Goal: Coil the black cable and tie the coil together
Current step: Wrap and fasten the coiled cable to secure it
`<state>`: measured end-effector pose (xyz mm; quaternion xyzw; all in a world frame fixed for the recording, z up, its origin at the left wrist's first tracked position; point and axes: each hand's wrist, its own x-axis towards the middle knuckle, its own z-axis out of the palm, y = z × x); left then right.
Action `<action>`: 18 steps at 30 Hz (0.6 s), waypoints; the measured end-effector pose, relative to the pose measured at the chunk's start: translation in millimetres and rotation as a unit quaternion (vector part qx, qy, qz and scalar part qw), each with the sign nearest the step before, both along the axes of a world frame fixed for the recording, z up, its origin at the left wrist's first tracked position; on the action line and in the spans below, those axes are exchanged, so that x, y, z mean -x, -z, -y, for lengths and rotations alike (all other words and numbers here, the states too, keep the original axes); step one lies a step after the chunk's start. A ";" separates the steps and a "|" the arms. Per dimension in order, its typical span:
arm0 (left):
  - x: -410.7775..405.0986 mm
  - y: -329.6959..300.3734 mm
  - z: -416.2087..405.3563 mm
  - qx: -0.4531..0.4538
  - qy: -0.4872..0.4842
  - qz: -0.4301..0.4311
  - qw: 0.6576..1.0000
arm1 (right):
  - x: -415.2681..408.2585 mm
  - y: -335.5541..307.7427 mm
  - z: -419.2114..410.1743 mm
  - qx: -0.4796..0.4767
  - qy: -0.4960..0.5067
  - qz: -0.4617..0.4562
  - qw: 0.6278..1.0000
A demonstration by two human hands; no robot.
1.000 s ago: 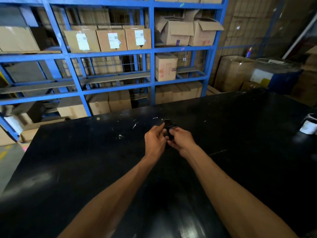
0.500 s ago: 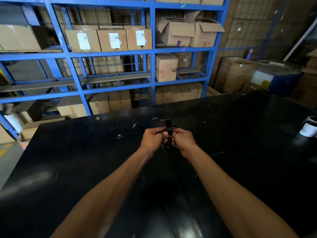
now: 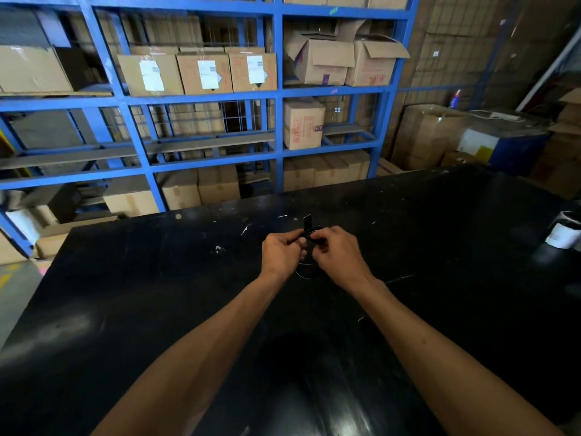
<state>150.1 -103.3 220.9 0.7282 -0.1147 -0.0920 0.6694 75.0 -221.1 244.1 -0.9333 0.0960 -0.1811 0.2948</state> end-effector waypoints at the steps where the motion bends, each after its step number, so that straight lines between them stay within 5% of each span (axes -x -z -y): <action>1: 1.5 -0.7 -0.1 -0.018 -0.001 0.019 1.000 | 1.8 -0.4 0.7 0.075 -0.013 0.002 0.997; 4: 8.1 -3.7 -0.4 -0.073 0.005 0.082 0.994 | 7.6 -1.1 4.3 0.233 -0.047 0.014 0.971; 8: 13.3 -5.0 -0.4 -0.136 0.017 0.147 0.980 | 14.2 -8.6 7.5 0.314 -0.067 0.007 0.947; 18: 17.2 -21.0 4.8 -0.125 0.037 0.232 0.964 | 6.3 -41.1 24.8 0.220 -0.014 0.025 0.975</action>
